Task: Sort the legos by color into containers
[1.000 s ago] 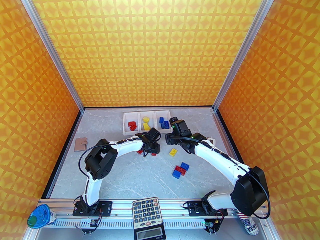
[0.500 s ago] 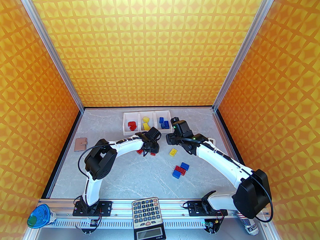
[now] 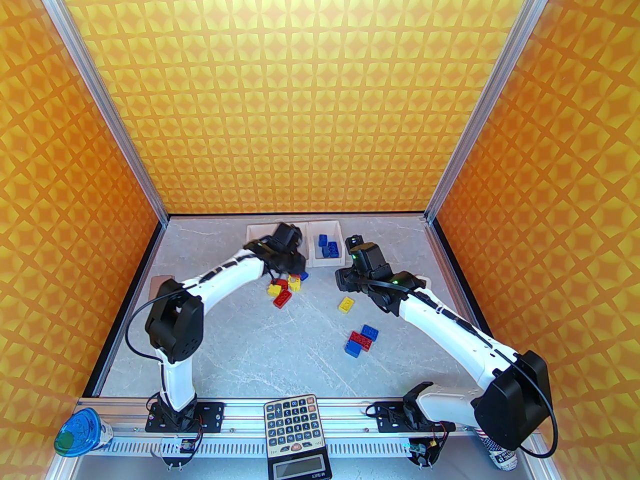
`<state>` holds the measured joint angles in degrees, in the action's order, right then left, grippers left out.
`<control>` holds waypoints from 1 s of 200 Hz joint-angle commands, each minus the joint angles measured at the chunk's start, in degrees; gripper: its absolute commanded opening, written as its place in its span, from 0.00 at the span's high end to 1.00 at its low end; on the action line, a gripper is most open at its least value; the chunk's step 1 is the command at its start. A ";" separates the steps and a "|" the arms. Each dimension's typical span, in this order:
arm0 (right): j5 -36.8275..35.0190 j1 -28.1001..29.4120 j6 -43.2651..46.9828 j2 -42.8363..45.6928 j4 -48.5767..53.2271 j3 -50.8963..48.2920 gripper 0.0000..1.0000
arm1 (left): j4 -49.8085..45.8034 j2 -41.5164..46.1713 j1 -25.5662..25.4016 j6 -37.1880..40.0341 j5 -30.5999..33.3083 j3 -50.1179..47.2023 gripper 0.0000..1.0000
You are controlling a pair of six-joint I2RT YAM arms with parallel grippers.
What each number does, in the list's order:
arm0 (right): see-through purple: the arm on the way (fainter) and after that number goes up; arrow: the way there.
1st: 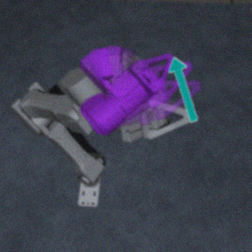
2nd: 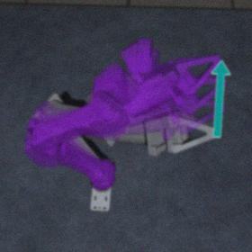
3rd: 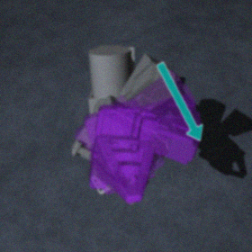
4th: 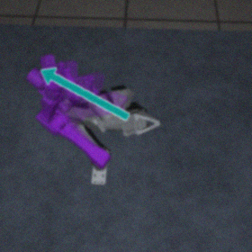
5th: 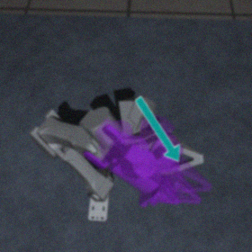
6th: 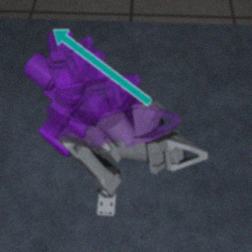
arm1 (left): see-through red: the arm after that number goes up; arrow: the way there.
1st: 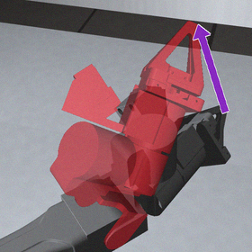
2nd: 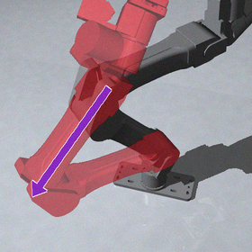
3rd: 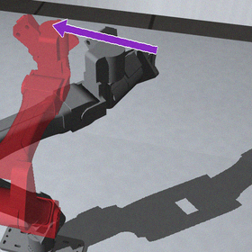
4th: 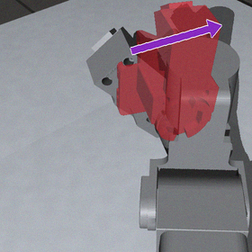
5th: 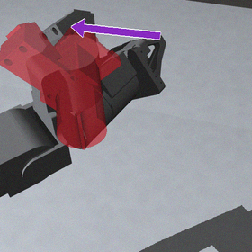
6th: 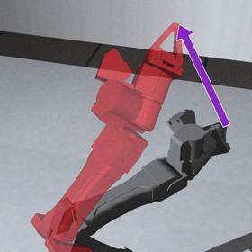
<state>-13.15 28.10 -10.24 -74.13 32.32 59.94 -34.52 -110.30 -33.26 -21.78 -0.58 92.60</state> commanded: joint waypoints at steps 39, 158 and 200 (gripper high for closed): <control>-0.47 -0.23 -1.27 2.40 1.41 -1.69 0.31 | -1.38 -1.41 9.21 2.84 1.90 6.17 0.69; -0.82 -0.23 -1.54 3.71 2.58 -2.50 0.31 | -6.39 -20.02 14.90 3.12 -1.45 28.79 0.44; -1.00 -0.24 -1.45 3.34 2.43 -2.55 0.31 | -5.11 -16.99 14.92 2.81 -2.05 25.81 0.36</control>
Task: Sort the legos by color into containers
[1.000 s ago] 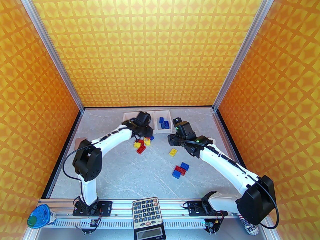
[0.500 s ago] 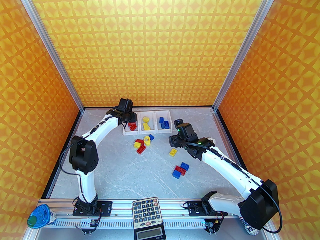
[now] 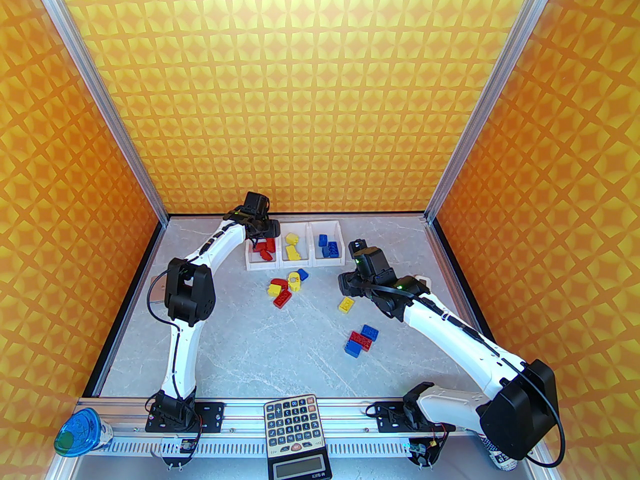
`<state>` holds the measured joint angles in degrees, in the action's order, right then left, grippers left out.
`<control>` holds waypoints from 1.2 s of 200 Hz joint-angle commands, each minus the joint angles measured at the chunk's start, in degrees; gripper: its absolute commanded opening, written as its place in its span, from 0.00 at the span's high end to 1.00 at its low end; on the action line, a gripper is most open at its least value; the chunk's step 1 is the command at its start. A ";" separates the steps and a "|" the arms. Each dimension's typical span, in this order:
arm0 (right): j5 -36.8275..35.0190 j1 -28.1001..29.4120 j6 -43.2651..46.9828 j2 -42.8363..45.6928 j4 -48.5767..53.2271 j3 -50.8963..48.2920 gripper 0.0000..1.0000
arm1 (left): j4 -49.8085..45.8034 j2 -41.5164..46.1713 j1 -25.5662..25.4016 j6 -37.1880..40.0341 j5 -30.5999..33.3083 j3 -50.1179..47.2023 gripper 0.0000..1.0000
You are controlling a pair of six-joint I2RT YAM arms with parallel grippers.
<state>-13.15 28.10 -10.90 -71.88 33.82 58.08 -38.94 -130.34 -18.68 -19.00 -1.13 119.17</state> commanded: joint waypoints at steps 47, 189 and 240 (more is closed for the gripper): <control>-0.94 -0.23 -1.21 -0.25 0.00 -1.49 0.31 | -0.24 11.82 0.34 -0.22 -1.44 -10.45 0.35; 7.94 -0.24 -14.92 -5.28 -11.61 -14.39 0.26 | 8.81 47.15 -4.59 -5.81 -1.02 -55.36 0.34; 6.82 -0.24 -16.04 -10.90 -12.73 -13.18 0.24 | 7.13 49.28 -4.64 -4.80 -0.91 -58.01 0.32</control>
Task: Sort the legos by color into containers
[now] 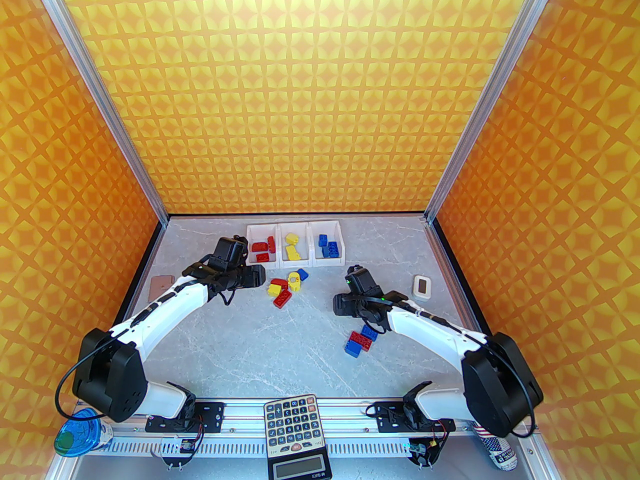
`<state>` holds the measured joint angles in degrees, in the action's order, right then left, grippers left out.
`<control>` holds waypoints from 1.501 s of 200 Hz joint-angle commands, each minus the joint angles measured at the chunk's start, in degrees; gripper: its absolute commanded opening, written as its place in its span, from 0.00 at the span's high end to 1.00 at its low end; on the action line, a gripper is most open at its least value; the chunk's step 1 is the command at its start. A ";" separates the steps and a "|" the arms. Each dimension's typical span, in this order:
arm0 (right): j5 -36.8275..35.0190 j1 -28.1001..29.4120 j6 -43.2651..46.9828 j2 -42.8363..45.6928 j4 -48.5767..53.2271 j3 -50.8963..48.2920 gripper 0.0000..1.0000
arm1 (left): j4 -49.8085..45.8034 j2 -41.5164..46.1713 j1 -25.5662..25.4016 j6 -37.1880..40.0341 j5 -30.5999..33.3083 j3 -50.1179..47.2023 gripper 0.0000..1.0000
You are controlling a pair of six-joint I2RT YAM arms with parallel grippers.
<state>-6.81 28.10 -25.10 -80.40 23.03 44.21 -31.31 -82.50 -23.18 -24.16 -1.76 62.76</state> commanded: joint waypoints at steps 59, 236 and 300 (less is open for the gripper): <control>0.02 -0.19 -2.91 -6.65 -2.42 2.75 0.25 | 0.23 1.90 -0.36 0.13 -0.33 -2.27 0.32; 2.00 -0.24 0.62 -15.45 -2.29 9.18 0.42 | -1.02 6.59 -0.73 -0.18 -0.25 -5.28 0.34; -1.13 -0.24 4.55 -17.46 1.21 11.56 0.57 | -2.27 9.58 -0.81 0.26 -0.23 -6.27 0.33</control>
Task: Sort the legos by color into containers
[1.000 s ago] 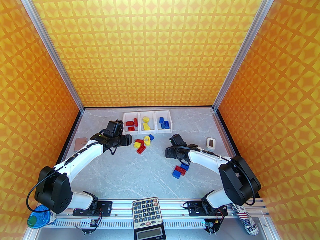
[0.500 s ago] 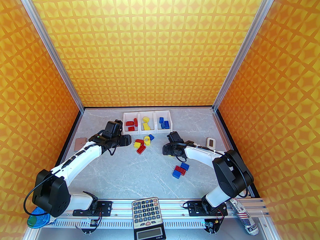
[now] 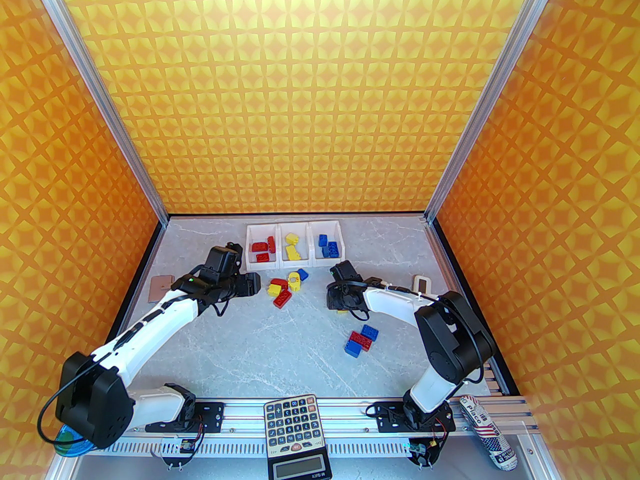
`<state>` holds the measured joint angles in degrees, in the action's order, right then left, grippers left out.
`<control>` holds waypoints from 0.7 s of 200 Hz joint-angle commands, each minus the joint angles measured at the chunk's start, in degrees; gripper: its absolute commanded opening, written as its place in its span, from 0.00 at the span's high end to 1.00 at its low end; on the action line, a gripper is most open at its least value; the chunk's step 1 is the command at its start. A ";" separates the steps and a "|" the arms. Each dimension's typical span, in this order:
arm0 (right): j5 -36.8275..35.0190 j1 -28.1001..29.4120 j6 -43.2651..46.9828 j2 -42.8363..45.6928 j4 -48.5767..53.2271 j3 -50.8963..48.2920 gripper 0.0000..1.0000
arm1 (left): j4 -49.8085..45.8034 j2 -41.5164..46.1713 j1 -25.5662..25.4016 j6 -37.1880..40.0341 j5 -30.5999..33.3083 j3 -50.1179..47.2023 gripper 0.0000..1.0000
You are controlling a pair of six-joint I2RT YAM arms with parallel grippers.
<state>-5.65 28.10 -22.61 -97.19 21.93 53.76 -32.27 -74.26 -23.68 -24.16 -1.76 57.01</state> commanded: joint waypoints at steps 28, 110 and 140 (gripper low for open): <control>-1.25 -0.24 3.14 -0.81 3.00 3.64 0.65 | -1.55 1.67 -0.31 0.17 -0.19 -0.37 0.33; 3.64 -0.24 6.89 -5.21 6.64 20.73 0.67 | -2.49 4.68 -1.33 -1.42 -0.18 -1.20 0.34; 4.46 -0.24 8.28 -10.70 7.80 30.62 0.66 | -0.49 5.92 -3.37 -4.01 -0.20 -2.92 0.34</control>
<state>-2.98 28.10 -16.56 -103.85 27.92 77.69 -33.17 -69.82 -25.30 -25.47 -1.76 55.75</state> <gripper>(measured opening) 0.336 0.665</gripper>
